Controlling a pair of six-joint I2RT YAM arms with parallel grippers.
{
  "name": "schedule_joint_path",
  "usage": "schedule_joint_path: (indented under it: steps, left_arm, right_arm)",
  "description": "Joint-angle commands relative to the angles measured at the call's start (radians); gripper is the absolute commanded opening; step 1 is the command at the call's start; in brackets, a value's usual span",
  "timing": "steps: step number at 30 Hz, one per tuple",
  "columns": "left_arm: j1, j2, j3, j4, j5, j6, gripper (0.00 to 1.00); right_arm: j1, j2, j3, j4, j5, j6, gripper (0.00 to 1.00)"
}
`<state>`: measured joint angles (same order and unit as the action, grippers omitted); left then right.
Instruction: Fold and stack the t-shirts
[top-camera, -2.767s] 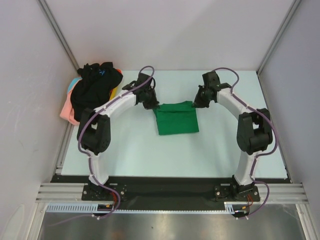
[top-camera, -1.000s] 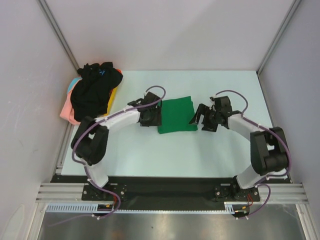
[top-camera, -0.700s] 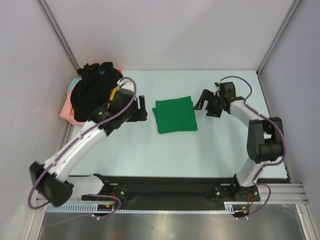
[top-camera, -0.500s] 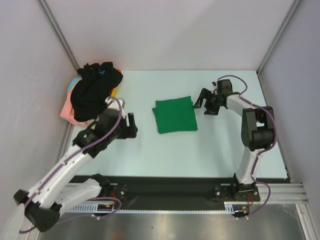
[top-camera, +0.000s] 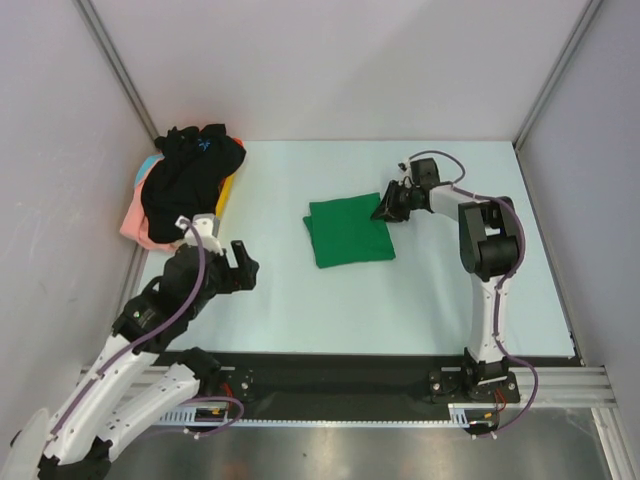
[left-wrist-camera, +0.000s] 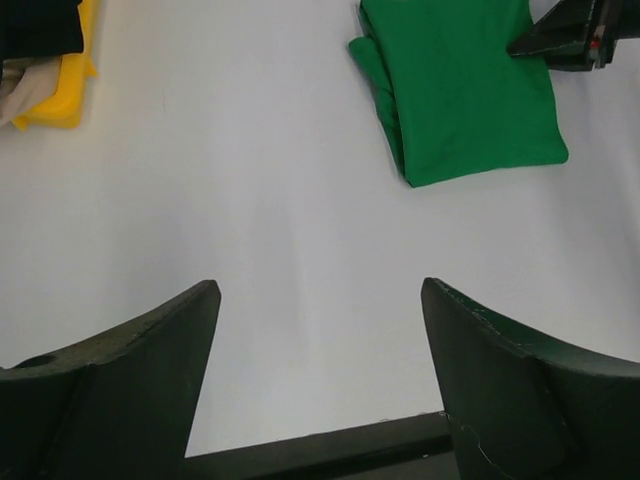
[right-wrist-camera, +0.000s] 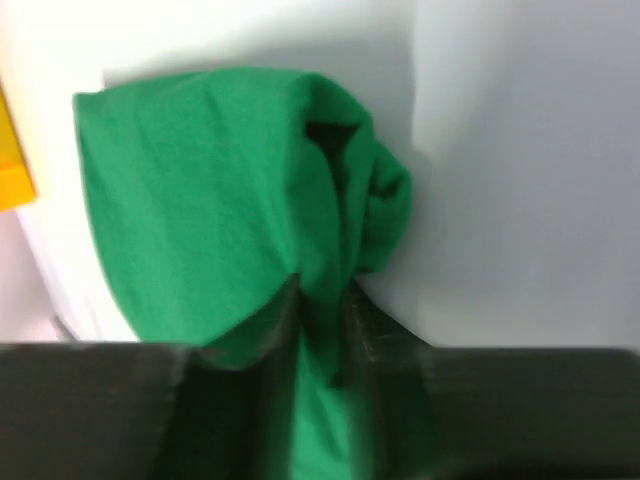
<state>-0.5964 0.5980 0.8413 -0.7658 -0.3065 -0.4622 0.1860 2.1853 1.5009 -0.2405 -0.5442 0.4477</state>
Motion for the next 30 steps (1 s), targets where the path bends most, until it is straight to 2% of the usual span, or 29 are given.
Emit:
schedule_joint_path:
  steps: [1,4,8,11,14,19,25,30]
  left_arm:
    - [0.001,0.048,-0.002,0.017,-0.006,0.008,0.87]
    - [0.001,0.037,-0.005,0.020,0.001,0.008,0.87]
    - [0.001,0.003,0.011,0.002,0.010,-0.009,0.86]
    - [0.001,-0.032,0.047,-0.070,0.027,-0.021,0.87]
    - [0.001,-0.078,0.002,-0.003,0.004,-0.014,0.88]
    - [0.003,-0.069,-0.007,0.000,0.029,-0.006,0.87]
    - [0.020,-0.078,-0.010,0.006,0.033,0.000,0.87]
    - [0.093,-0.090,-0.018,0.023,0.066,0.014,0.87]
  right_arm:
    - [0.020,0.057,-0.024,0.010,-0.011,0.009,0.20]
    - [0.004,0.056,-0.036,0.044,-0.045,0.008,0.00]
    - [-0.042,0.022,0.002,-0.005,-0.024,-0.053,0.00]
    - [-0.080,-0.007,0.079,-0.124,0.087,-0.127,0.00]
    - [-0.121,-0.012,0.168,-0.245,0.216,-0.187,0.00]
    - [-0.178,0.028,0.310,-0.318,0.404,-0.251,0.00]
    - [-0.240,0.163,0.545,-0.365,0.544,-0.311,0.00]
    - [-0.282,0.355,0.890,-0.439,0.678,-0.362,0.00]
